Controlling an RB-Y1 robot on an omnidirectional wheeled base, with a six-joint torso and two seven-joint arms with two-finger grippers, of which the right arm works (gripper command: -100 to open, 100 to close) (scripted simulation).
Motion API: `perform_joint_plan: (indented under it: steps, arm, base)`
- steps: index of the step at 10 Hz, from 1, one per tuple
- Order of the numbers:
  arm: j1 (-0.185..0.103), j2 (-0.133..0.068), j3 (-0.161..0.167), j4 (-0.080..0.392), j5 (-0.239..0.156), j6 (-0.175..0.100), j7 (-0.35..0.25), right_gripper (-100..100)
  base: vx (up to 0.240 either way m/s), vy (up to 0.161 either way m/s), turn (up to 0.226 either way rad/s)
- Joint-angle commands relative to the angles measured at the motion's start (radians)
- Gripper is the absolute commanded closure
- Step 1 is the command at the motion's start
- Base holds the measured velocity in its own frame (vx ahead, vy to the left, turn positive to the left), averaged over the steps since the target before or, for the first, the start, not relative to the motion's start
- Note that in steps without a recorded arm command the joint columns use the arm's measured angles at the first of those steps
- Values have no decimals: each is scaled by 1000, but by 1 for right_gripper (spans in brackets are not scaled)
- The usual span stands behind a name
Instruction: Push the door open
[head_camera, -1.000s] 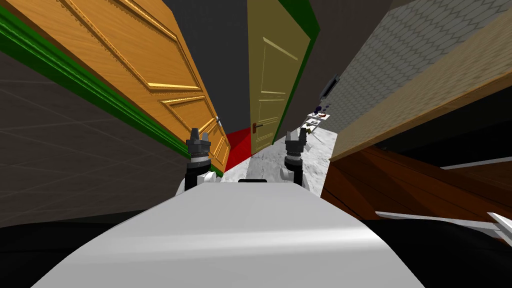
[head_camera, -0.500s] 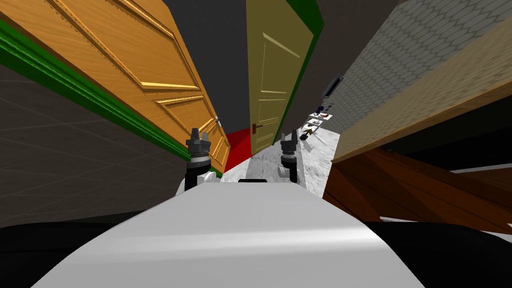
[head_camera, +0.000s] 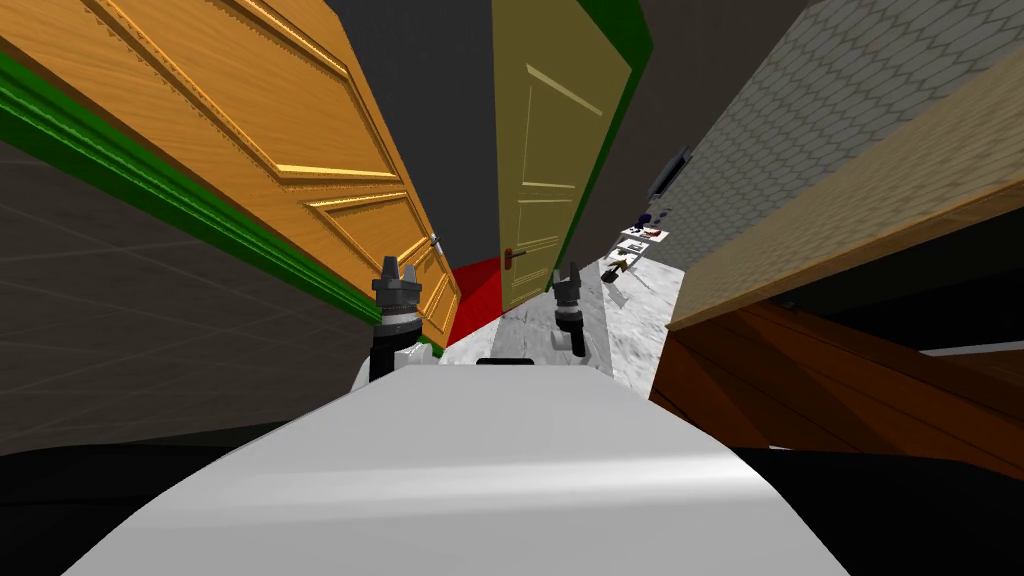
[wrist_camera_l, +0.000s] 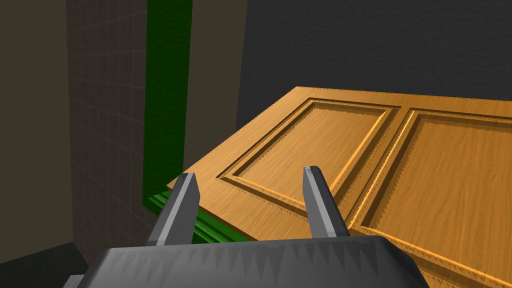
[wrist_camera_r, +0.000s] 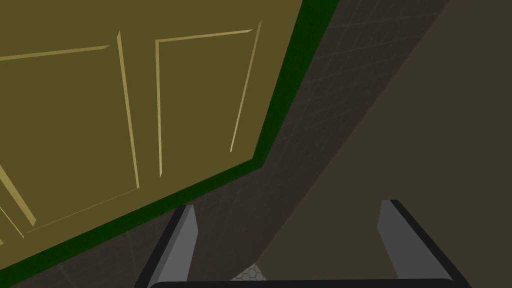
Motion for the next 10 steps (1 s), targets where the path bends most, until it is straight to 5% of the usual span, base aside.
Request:
perform_joint_plan:
  steps: [1, 8, 9, 10]
  arm:
    - [-31, -6, 6, 50, 9, 2, -15, -100]
    - [-153, -24, 26, 254, 42, 4, -68, -100]
    - [-153, -24, 26, 268, 42, 4, -68, -100]
    - [-185, -29, 32, 309, 51, 4, -82, -100]
  base:
    - [50, -39, 31]
    - [54, -40, 34]
    - [47, -34, 29]
    - [44, -36, 33]
